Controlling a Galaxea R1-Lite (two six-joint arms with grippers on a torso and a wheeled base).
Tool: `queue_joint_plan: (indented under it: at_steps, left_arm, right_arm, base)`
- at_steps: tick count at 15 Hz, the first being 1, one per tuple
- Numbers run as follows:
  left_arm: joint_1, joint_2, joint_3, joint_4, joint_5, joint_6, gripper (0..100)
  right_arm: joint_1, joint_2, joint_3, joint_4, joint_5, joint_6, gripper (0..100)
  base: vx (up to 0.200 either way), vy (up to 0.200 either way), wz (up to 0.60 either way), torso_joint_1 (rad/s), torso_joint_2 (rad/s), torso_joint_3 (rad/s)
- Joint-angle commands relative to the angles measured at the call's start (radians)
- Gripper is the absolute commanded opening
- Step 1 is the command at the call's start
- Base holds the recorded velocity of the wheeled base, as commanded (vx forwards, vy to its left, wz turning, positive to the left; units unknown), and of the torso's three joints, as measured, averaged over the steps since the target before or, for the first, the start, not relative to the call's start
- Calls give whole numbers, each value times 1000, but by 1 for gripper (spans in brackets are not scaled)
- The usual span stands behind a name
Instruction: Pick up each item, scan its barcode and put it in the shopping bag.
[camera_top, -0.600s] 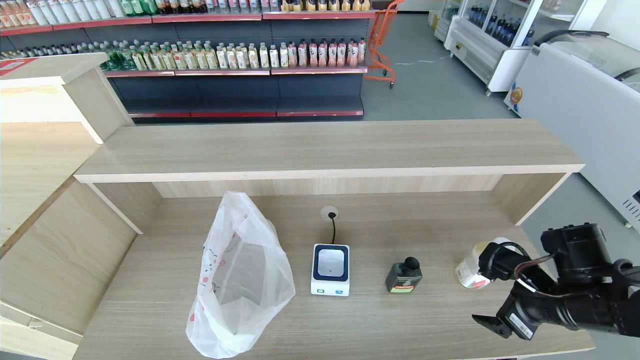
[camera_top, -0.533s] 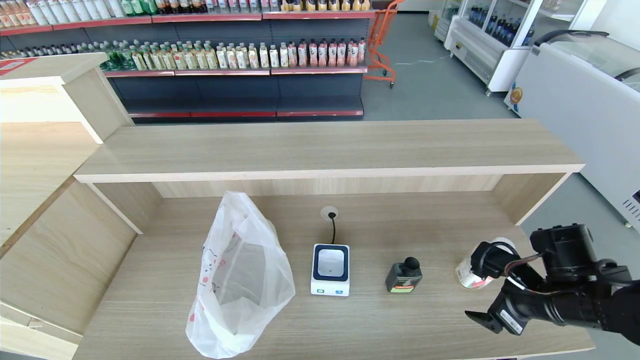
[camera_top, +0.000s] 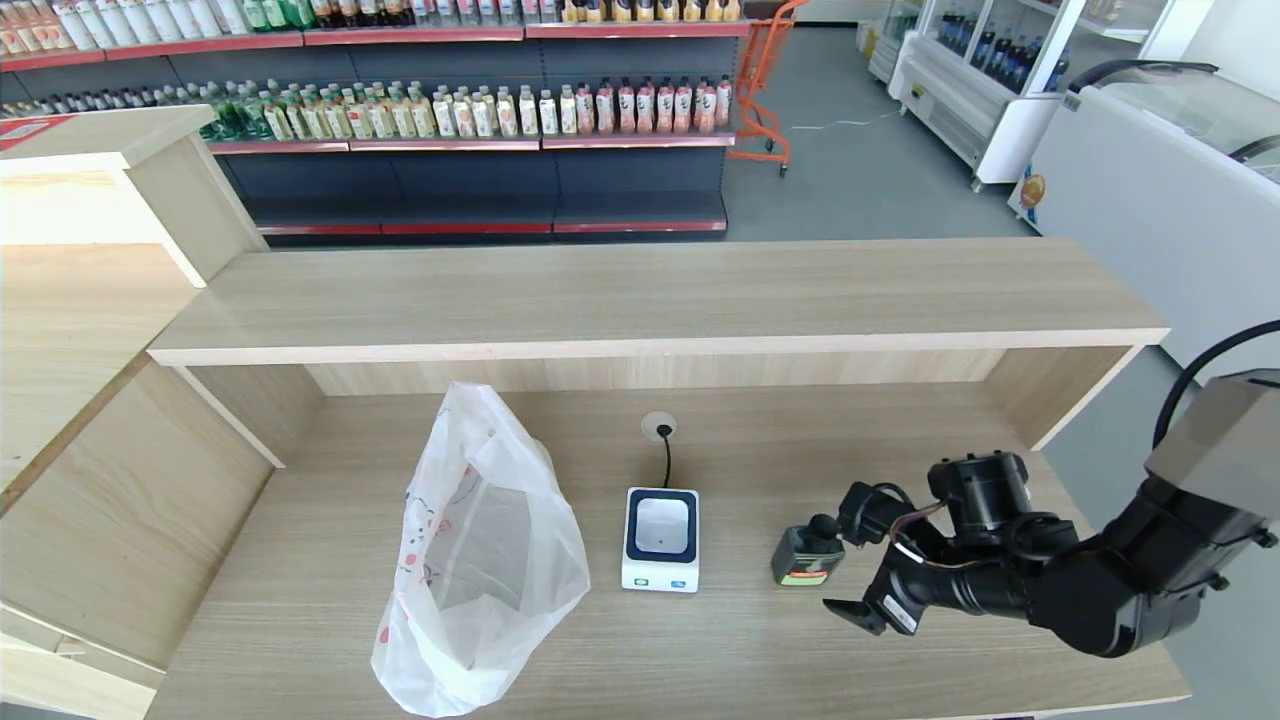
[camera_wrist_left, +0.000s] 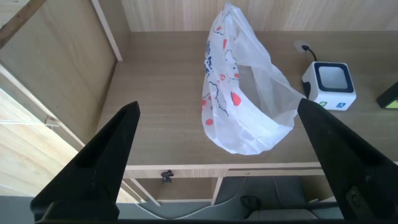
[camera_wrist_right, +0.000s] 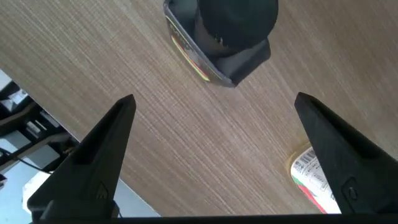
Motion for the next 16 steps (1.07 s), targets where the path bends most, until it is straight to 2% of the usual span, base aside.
queue_joint_plan:
  at_steps: [1, 6, 10, 11, 16]
  left_arm:
    - [0, 0, 0, 0, 0, 0, 100]
    - [0, 0, 0, 0, 0, 0, 100]
    - [0, 0, 0, 0, 0, 0, 100]
    - [0, 0, 0, 0, 0, 0, 100]
    - [0, 0, 0, 0, 0, 0, 100]
  right_arm:
    - [24, 77, -67, -2, 7, 1, 100]
    - [72, 143, -165, -8, 33, 5, 100]
    - [118, 191, -230, -8, 33, 59, 100]
    - [122, 197, -234, -8, 31, 59, 0]
    - [127, 192, -239, -25, 31, 77, 0]
  base:
    - [0, 0, 0, 0, 0, 0]
    - [0, 0, 0, 0, 0, 0]
    - [0, 0, 0, 0, 0, 0]
    - [0, 0, 0, 0, 0, 0]
    - [0, 0, 0, 0, 0, 0]
